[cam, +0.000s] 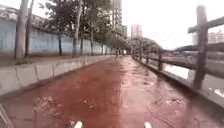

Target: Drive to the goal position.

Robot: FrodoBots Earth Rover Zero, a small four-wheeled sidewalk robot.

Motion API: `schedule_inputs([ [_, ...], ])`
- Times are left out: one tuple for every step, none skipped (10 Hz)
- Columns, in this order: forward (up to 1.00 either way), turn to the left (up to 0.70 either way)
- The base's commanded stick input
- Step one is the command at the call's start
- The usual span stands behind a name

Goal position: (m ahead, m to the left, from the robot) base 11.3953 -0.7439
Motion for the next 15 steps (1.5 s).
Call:
schedule_inputs([
  [0.5,0.0],
  [0.5,0.0],
  [0.5,0.0],
  [0.5,0.0],
  [0.5,0.0],
  [0.5,0.0],
  [0.5,0.0],
  [0.5,0.0],
  [0.5,0.0],
  [0.5,0.0],
  [0.5,0.0],
  [0.5,0.0],
  [0.5,0.0],
  [0.5,0.0],
  [0.5,0.0],
])
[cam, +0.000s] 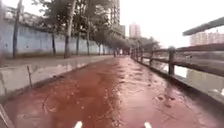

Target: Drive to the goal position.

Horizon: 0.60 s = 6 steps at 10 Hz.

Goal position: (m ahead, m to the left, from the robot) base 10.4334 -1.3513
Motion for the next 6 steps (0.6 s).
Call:
schedule_inputs([
  [0.5,0.0],
  [0.5,0.0],
  [0.5,0.0],
  [0.5,0.0],
  [0.5,0.0],
  [0.5,0.0],
])
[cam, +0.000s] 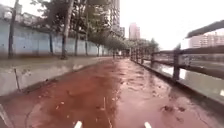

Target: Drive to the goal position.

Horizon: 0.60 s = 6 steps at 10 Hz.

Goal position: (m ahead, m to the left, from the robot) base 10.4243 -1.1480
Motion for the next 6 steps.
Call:
schedule_inputs([
  [0.5,0.0],
  [0.5,0.0],
  [0.5,0.08],
  [0.5,0.02],
  [0.5,0.0],
  [0.5,0.0],
])
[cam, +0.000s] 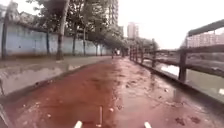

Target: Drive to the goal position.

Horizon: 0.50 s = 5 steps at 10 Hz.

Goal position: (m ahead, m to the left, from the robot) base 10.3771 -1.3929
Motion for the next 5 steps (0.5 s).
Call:
schedule_inputs([
  [0.5,0.0],
  [0.5,0.15],
  [0.5,0.17],
  [0.5,0.1],
  [0.5,0.02],
])
